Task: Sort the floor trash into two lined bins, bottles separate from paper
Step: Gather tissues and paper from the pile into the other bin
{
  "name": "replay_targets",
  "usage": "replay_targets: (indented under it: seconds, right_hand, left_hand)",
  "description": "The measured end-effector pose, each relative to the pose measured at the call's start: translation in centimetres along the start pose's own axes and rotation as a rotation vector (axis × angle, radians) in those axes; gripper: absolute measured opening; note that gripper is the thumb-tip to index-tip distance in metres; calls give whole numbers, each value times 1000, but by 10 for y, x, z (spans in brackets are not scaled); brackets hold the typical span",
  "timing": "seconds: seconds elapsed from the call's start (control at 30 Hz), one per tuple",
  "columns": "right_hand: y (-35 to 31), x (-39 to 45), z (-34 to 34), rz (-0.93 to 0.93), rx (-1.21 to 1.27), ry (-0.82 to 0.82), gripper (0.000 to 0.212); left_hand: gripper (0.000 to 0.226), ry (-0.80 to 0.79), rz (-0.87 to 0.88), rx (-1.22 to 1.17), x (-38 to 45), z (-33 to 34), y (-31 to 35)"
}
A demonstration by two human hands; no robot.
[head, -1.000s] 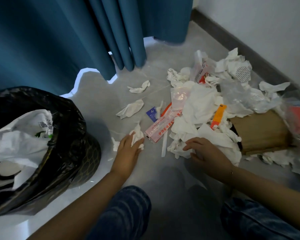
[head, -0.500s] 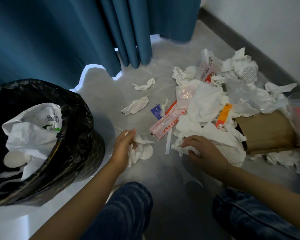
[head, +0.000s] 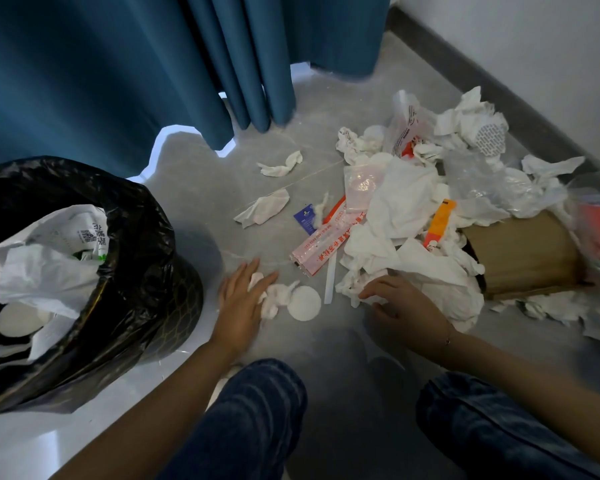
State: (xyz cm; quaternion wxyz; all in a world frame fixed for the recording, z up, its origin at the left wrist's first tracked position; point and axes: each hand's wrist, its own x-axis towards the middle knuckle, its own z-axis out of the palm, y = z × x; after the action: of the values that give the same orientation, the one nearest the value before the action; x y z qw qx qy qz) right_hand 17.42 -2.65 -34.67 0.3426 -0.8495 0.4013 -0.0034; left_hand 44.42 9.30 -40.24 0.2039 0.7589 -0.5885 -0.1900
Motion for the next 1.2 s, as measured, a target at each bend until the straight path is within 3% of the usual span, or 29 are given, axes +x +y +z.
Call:
replay_targets:
  seconds: [0.1, 0.3, 0.4, 0.5, 0.6, 0.73, 0.83, 0.9, 1.0, 1.1, 1.2]
  right_hand:
    - [-2, 1, 2, -17, -29, -13, 24]
    - [-2, 8, 4, 30, -125, 89, 29]
    - [-5, 14, 6, 86, -236, 79, 50]
    - [-8, 23, 10, 81, -360, -50, 61]
    - [-1, 29, 15, -23, -456, -65, 52]
    - [8, 25, 15, -137, -397, -88, 41]
    - [10, 15, 14, -121, -216, -24, 32]
    - [8, 7, 14, -83, -7, 116, 23]
    - [-8, -6, 8, 177, 397, 309, 11]
    - [-22, -14, 0, 408, 852, 328, 11]
    - [-26, -18, -2, 476, 1079, 326, 4]
  left_hand:
    - [52, -143, 38, 219, -5, 1, -10]
    - [73, -231, -43, 242, -4, 0, -2]
    - [57, -205, -38, 174, -5, 2, 5]
    - [47, -89, -86, -84, -6, 6, 13]
    - [47, 21, -191, -293, -6, -2, 15]
    - [48, 147, -211, -368, 5, -22, 23]
    - [46, 159, -289, -462, 14, -32, 40]
    - [40, 112, -334, -509, 18, -35, 54]
    - [29, -2, -393, -667, 19, -36, 83]
    - [19, -128, -519, -852, 18, -29, 106]
    - [16, -242, -559, -725, 15, -15, 114]
